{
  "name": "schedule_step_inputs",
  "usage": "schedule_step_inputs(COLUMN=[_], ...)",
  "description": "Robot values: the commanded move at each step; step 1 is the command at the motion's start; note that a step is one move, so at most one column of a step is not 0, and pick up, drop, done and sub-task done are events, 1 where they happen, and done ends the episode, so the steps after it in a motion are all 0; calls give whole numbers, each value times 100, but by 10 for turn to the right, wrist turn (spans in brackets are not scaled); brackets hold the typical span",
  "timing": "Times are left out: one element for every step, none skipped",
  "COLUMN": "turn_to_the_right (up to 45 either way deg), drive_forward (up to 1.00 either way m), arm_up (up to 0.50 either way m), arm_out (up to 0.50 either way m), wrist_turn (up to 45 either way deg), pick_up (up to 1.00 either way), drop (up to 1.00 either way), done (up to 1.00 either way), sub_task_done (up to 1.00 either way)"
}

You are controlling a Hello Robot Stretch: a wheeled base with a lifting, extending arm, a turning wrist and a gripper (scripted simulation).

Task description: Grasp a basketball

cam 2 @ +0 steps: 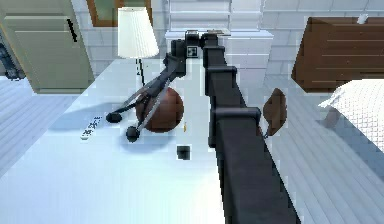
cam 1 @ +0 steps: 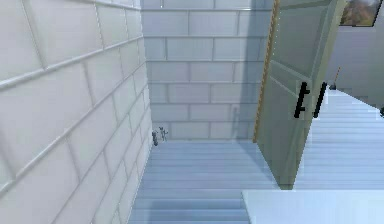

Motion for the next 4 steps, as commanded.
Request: schedule_step_inputs(turn_to_the_right=[0, 0, 0, 0], drive_forward=[0, 0, 0, 0], arm_up=[0, 0, 0, -20], arm_out=[0, 0, 0, 0], wrist_turn=[450, 450, 90, 0], pick_up=[0, 0, 0, 0], drop=[0, 0, 0, 0], done=[0, 0, 0, 0], sub_task_done=[0, 0, 0, 0])
